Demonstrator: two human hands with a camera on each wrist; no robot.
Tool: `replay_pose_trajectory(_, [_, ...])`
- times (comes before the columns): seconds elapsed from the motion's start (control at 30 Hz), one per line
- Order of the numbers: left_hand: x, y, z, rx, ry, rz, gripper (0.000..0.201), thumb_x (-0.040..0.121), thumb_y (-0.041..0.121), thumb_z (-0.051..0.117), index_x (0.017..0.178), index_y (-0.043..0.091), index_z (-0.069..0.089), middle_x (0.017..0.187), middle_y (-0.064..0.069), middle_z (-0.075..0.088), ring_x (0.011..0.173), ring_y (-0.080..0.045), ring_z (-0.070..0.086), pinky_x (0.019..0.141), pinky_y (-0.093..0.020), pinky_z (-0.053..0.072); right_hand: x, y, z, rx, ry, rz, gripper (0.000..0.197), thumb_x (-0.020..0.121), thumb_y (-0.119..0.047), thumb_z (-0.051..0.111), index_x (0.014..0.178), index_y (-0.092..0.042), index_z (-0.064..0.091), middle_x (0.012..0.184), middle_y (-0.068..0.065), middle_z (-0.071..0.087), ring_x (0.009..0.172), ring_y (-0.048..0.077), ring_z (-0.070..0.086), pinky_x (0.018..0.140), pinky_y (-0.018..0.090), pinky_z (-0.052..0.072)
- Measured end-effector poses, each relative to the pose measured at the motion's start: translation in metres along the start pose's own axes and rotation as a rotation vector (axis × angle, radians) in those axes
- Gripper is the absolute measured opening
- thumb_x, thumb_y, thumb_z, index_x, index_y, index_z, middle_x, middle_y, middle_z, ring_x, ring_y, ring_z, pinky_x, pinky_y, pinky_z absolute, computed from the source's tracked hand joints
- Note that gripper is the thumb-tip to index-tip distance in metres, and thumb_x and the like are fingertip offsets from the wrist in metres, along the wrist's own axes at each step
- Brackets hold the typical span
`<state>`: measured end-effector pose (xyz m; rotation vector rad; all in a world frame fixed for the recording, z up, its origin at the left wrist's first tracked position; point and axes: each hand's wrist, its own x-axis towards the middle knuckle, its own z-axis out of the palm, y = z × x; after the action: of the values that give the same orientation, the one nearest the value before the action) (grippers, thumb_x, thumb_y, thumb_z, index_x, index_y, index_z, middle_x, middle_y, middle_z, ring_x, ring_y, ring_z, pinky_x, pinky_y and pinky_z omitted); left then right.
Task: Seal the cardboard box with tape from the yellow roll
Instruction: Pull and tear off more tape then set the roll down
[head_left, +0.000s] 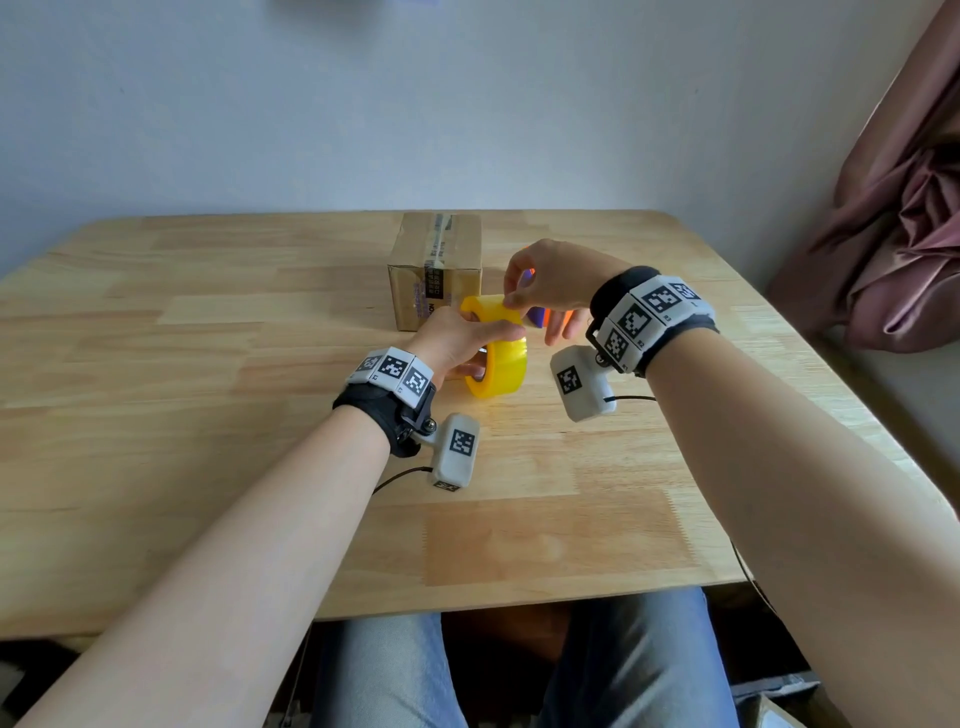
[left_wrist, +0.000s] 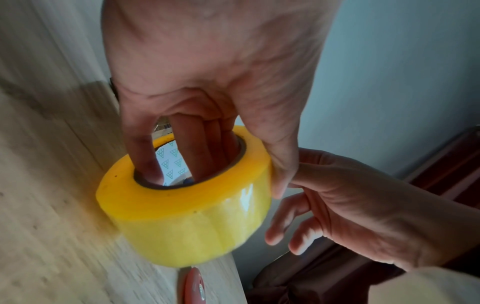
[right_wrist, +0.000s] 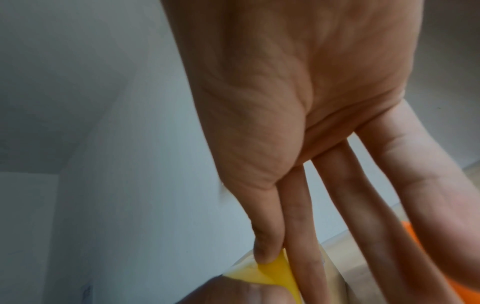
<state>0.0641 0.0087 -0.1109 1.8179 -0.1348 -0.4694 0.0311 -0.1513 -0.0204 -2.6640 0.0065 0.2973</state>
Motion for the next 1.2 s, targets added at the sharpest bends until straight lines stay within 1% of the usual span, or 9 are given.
replay_pose_trajectory(0.2, [0.0012,0.0015,0.0021,0.031,-0.002,0.004,0.052,0.066,0.040,0.089,0.105,0.010,0.071,0.109,-0.015,0.075,0.100,-0.028,0.072,0.076,-0.037,0.062,0.0005,0.0009,-0.0046,-0.010,-0.014,0.022,0.015,0.098,-0.032,0.069,0.107,-0.019,0.068,0.089,0.012,0.080,0.065,0.026,0.080,0.076,0.043,0.066])
replay_pose_trajectory(0.37, [0.0005,0.0044,0.0034,0.056,-0.007,0.000,0.056,0.071,0.036,0.088,0.113,0.002,0.071,0.116,-0.021,0.073,0.103,-0.030,0.072,0.085,-0.044,0.060,0.0008,0.0000,-0.0081,0.000,-0.019,0.043,0.014,0.097,-0.028,0.072,0.102,-0.015,0.072,0.079,0.008,0.080,0.066,0.022,0.080,0.071,0.038,0.066])
replay_pose_trajectory(0.53, [0.0014,0.0032,0.0009,0.040,-0.038,-0.006,0.042,0.072,0.035,0.088,0.103,0.011,0.073,0.102,-0.013,0.075,0.092,-0.025,0.071,0.084,-0.041,0.060,0.0014,-0.0026,-0.0079,-0.008,-0.021,0.040,0.015,0.096,-0.027,0.072,0.101,-0.013,0.074,0.078,0.006,0.081,0.067,0.021,0.080,0.076,0.042,0.066])
replay_pose_trajectory(0.63, [0.0023,0.0018,-0.0011,-0.003,-0.036,-0.019,0.047,0.069,0.037,0.089,0.105,0.013,0.072,0.102,-0.009,0.075,0.096,-0.026,0.072,0.083,-0.040,0.060,0.0004,-0.0053,-0.0048,0.004,0.010,0.017,0.018,0.097,-0.027,0.070,0.111,-0.016,0.069,0.078,0.006,0.079,0.062,0.024,0.079,0.075,0.045,0.066])
replay_pose_trajectory(0.73, [0.0009,0.0026,-0.0012,-0.016,-0.034,-0.023,0.057,0.061,0.041,0.090,0.106,0.012,0.072,0.104,-0.010,0.076,0.101,-0.027,0.072,0.084,-0.041,0.060,-0.0016,-0.0082,-0.0056,-0.033,0.013,0.021,0.013,0.099,-0.027,0.068,0.108,-0.018,0.070,0.055,-0.006,0.074,0.054,0.019,0.077,0.068,0.037,0.065])
replay_pose_trajectory(0.83, [-0.0009,0.0033,0.0003,0.000,-0.032,-0.020,0.069,0.048,0.048,0.089,0.104,0.011,0.073,0.107,-0.013,0.076,0.100,-0.027,0.073,0.083,-0.039,0.060,-0.0010,-0.0082,-0.0071,-0.029,0.007,0.032,0.014,0.098,-0.026,0.069,0.106,-0.014,0.072,0.054,-0.011,0.073,0.057,0.017,0.078,0.071,0.038,0.065])
replay_pose_trajectory(1.0, [-0.0008,0.0036,0.0018,0.047,-0.030,-0.010,0.040,0.068,0.038,0.089,0.093,0.013,0.072,0.107,-0.017,0.076,0.100,-0.030,0.073,0.087,-0.043,0.060,0.0006,-0.0061,-0.0092,0.009,-0.002,0.057,0.012,0.094,-0.023,0.075,0.097,-0.012,0.076,0.063,-0.005,0.078,0.066,0.018,0.080,0.080,0.043,0.065])
replay_pose_trajectory(1.1, [-0.0006,0.0034,0.0021,0.067,-0.047,-0.003,0.036,0.069,0.038,0.088,0.091,0.014,0.072,0.093,-0.012,0.074,0.089,-0.025,0.071,0.087,-0.042,0.059,-0.0005,-0.0064,-0.0088,0.009,-0.005,0.067,0.012,0.094,-0.023,0.075,0.097,-0.011,0.077,0.061,-0.008,0.077,0.063,0.013,0.079,0.078,0.040,0.066])
replay_pose_trajectory(1.2, [-0.0002,0.0024,0.0020,0.065,-0.033,-0.013,0.045,0.068,0.040,0.089,0.098,0.011,0.073,0.096,-0.011,0.075,0.091,-0.024,0.072,0.086,-0.041,0.060,-0.0024,-0.0060,-0.0075,0.024,0.002,0.066,0.014,0.095,-0.024,0.074,0.101,-0.012,0.075,0.059,-0.008,0.076,0.062,0.014,0.079,0.078,0.040,0.066])
